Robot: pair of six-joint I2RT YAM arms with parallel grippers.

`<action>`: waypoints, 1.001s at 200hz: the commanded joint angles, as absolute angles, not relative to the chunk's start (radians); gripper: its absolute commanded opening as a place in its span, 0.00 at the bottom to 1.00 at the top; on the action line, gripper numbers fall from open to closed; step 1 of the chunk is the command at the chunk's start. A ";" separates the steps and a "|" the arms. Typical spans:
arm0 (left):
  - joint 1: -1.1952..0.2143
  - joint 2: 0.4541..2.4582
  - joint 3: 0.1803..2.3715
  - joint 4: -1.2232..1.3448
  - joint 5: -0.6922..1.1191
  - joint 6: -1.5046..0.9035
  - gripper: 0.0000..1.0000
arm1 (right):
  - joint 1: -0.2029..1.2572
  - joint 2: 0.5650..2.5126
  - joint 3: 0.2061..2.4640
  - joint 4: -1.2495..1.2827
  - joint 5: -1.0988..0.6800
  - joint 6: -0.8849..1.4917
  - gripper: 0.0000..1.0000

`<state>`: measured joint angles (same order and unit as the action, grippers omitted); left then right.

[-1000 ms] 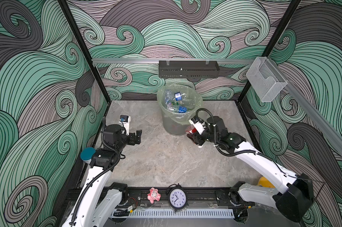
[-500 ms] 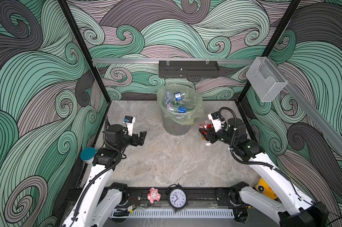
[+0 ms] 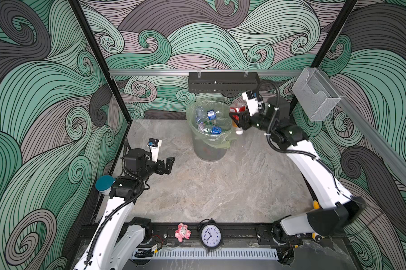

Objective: Throw the plastic bottles in the bin
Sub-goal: Throw the plastic bottle into the trash bin, then reset both arms

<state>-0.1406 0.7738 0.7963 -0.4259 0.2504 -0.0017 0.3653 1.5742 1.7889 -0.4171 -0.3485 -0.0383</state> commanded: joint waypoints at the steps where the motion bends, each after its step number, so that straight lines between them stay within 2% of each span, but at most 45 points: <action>1: -0.137 0.750 0.830 -0.440 0.241 0.012 0.97 | 0.362 1.801 2.062 -0.631 -0.383 -0.065 0.76; 12: -0.137 0.741 0.840 -0.459 0.231 0.018 0.97 | 0.362 1.874 2.161 -0.703 -0.397 -0.064 0.79; 25: -0.137 0.723 0.843 -0.472 0.210 0.023 0.97 | 0.366 1.878 2.150 -0.692 -0.403 -0.050 0.80; 58: -0.136 0.714 0.834 -0.458 0.172 0.034 0.97 | 0.362 1.734 1.960 -0.562 -0.377 -0.033 0.85; 117: -0.137 0.840 0.847 -0.339 0.089 -0.022 0.97 | 0.324 1.475 1.649 -0.452 -0.309 -0.005 0.87; 169: -0.137 0.952 0.842 -0.204 0.034 -0.057 0.97 | 0.176 1.252 1.313 -0.324 -0.261 0.074 0.93; 200: -0.137 1.030 0.818 -0.142 -0.053 -0.086 0.97 | 0.102 1.145 1.079 -0.201 -0.126 0.084 0.99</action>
